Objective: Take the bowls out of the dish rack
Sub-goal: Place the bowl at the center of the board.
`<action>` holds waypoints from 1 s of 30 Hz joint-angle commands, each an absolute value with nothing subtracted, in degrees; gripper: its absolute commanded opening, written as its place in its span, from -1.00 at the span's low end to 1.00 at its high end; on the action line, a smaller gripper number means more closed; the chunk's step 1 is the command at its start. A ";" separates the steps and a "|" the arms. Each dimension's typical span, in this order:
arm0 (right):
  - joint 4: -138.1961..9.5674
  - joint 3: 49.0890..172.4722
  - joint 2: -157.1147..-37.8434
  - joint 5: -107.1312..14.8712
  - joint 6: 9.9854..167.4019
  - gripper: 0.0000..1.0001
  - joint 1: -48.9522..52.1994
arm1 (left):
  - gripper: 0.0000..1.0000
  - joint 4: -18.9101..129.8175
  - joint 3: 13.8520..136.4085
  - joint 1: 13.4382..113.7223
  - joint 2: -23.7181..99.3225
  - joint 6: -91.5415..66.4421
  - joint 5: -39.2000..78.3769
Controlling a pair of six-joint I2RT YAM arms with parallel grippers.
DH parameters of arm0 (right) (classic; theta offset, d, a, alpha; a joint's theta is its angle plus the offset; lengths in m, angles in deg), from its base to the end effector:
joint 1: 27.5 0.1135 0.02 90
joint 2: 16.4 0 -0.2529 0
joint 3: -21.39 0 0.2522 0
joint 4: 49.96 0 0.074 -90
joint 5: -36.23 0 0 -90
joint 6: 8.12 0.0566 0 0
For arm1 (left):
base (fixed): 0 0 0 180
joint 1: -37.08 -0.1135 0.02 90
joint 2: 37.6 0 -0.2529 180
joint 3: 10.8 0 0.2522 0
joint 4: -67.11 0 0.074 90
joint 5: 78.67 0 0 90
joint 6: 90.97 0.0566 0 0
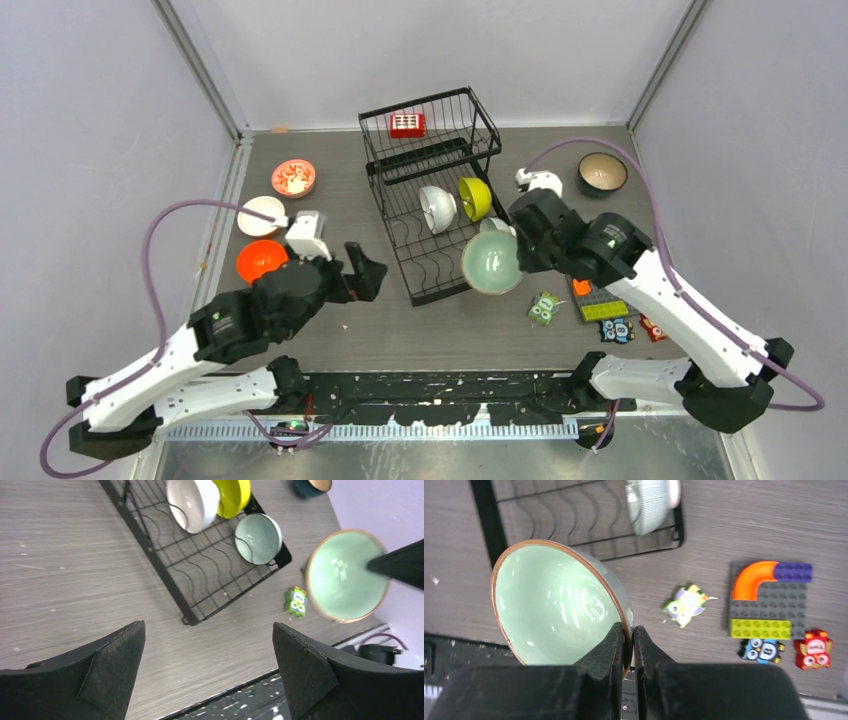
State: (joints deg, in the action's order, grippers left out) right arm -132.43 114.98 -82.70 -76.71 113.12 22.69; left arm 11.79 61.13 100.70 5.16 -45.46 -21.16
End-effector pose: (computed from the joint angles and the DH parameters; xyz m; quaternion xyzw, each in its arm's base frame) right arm 0.1543 0.1506 0.3572 -0.0953 0.9322 0.0475 0.3460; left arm 0.1000 -0.1332 0.3545 -0.0105 0.8281 -0.2716 0.4902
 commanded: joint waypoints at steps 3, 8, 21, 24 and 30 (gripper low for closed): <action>-131.23 120.43 -80.32 -76.77 107.76 -0.99 9.28 | 0.99 11.52 51.25 100.43 -3.84 -40.35 -27.71; -125.66 119.49 -79.90 -75.67 108.78 -0.99 -2.30 | 0.99 14.26 44.25 100.45 -9.52 -41.67 -27.69; -106.32 105.11 -76.09 -78.65 121.77 -0.99 -22.30 | 0.99 15.56 37.76 100.45 -12.89 -43.95 -27.63; -102.27 102.34 -77.52 -78.47 125.26 -0.99 -26.29 | 0.99 15.59 36.27 100.41 -13.29 -44.98 -27.65; -95.45 102.03 -88.27 -75.99 127.64 -0.99 -30.15 | 0.99 15.32 35.37 100.45 -14.23 -47.85 -27.93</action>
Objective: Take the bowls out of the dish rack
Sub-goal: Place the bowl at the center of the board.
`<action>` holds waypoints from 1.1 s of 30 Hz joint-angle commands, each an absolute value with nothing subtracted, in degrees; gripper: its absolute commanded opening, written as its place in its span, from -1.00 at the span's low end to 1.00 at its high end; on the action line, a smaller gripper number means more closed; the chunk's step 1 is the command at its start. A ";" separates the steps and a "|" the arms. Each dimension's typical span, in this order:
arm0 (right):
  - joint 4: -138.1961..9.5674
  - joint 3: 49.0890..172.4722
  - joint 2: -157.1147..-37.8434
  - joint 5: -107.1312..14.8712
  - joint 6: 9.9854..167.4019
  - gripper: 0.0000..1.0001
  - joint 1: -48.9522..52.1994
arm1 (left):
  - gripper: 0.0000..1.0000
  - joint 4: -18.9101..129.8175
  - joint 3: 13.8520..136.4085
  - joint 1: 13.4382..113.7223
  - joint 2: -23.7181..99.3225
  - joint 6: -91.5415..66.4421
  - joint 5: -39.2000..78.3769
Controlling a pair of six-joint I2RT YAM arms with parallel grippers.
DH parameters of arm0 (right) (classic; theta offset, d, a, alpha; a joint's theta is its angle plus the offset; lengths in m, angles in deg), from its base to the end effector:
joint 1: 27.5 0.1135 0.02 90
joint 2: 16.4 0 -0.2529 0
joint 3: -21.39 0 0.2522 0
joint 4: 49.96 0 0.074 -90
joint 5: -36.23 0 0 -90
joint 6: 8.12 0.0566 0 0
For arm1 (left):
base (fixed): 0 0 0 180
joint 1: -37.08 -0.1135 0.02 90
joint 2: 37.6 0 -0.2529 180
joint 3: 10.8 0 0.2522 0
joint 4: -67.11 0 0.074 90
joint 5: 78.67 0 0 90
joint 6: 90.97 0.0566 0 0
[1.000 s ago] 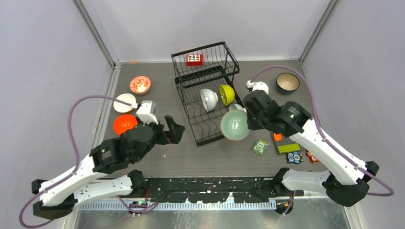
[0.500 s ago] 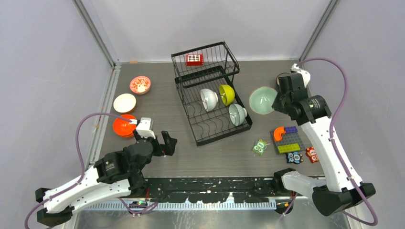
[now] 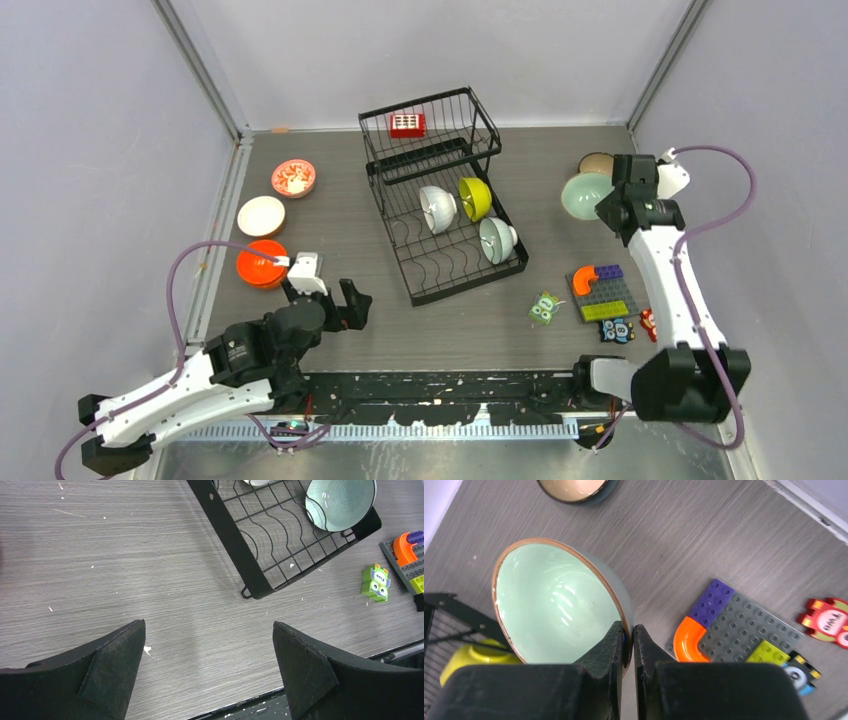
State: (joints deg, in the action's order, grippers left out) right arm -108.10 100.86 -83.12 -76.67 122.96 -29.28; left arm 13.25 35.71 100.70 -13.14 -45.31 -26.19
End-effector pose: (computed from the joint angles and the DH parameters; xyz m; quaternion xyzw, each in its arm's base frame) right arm 0.2538 -0.0299 0.3117 0.4014 0.8165 -0.0479 0.4121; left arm 0.0862 -0.0963 0.2502 -0.0156 0.8419 -0.2071 0.4981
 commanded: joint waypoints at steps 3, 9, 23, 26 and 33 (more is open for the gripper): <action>-90.57 101.42 -93.48 -72.93 129.38 -0.99 -31.15 | 0.98 15.16 34.85 100.43 -14.63 -48.99 -27.93; -81.43 102.91 -102.92 -68.65 131.38 -0.99 -31.72 | 0.97 14.14 34.46 100.43 -14.04 -51.24 -28.37; -75.42 112.02 -120.82 -64.21 135.31 -0.99 -31.70 | 0.96 15.08 34.11 100.41 -7.40 -52.46 -28.58; -74.83 113.37 -123.09 -63.09 135.53 -0.99 -31.72 | 0.96 15.15 34.02 100.45 -7.19 -52.48 -28.53; -74.37 115.40 -126.36 -60.88 135.81 -0.99 -31.68 | 0.96 15.24 33.56 100.44 -6.90 -52.75 -28.91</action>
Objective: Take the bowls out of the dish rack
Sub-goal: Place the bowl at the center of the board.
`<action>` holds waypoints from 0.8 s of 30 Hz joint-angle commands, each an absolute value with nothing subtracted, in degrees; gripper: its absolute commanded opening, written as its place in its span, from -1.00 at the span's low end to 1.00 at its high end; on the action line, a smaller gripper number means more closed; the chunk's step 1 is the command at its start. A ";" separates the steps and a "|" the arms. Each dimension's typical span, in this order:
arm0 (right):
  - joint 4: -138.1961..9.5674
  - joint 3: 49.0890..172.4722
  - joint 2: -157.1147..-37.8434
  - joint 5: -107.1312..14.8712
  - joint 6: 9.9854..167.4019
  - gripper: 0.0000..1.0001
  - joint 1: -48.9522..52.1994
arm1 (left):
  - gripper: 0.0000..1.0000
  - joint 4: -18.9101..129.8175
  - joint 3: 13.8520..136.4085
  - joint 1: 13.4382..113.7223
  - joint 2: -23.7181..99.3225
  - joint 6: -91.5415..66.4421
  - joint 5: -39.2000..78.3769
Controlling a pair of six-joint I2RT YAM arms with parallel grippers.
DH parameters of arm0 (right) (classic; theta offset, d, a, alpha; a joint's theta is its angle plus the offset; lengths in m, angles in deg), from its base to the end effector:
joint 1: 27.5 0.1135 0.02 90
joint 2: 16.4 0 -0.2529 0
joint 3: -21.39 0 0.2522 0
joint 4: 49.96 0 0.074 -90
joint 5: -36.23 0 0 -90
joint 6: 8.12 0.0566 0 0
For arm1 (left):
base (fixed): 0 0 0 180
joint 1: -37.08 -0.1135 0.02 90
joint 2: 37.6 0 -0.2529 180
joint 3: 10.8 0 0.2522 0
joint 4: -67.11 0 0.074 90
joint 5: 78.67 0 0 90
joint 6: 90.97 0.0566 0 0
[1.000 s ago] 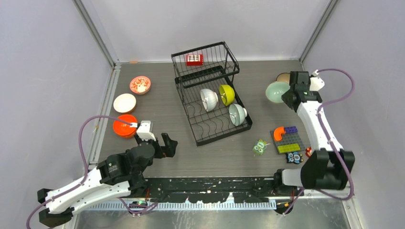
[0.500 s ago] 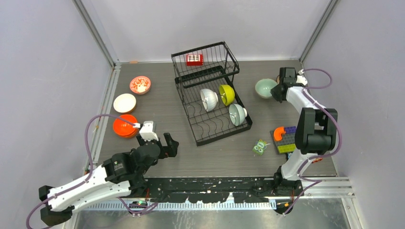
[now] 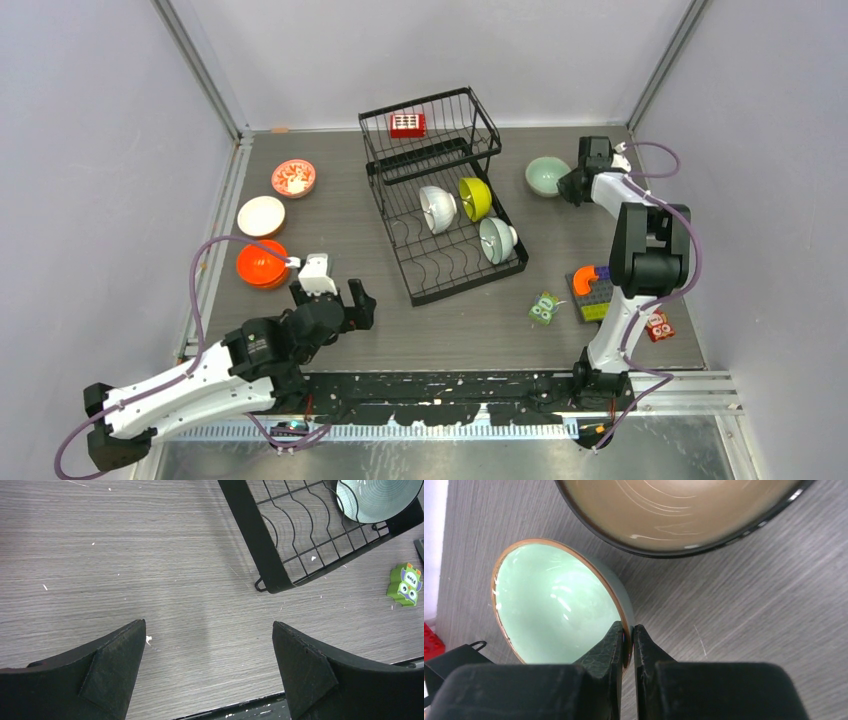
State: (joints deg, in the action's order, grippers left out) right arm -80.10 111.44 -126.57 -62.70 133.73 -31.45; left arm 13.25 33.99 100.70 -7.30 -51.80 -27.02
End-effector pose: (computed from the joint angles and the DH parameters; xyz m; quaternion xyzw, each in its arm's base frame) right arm 0.4254 -0.0382 0.1642 0.4621 0.8162 0.0706 0.3394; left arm 0.0925 -0.1074 0.2291 -0.0445 0.8641 -0.1788 0.4683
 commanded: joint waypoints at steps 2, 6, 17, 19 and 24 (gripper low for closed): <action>-74.23 115.68 -126.79 -60.44 135.87 -0.99 -31.65 | 0.96 15.34 33.55 100.45 -6.60 -52.74 -28.99; -74.98 116.29 -127.60 -59.93 135.44 -0.99 -31.66 | 0.96 15.66 33.82 100.41 -5.73 -52.95 -28.86; -75.94 116.19 -128.10 -59.28 134.96 -0.42 -31.68 | 0.96 14.14 34.32 100.45 -5.78 -53.22 -29.68; -76.35 116.27 -128.07 -59.47 134.77 -0.36 -31.65 | 0.96 14.01 34.13 100.44 -6.11 -53.26 -29.66; -77.04 116.37 -127.64 -59.75 134.30 -0.27 -31.68 | 0.96 13.69 34.01 100.41 -6.48 -53.59 -29.65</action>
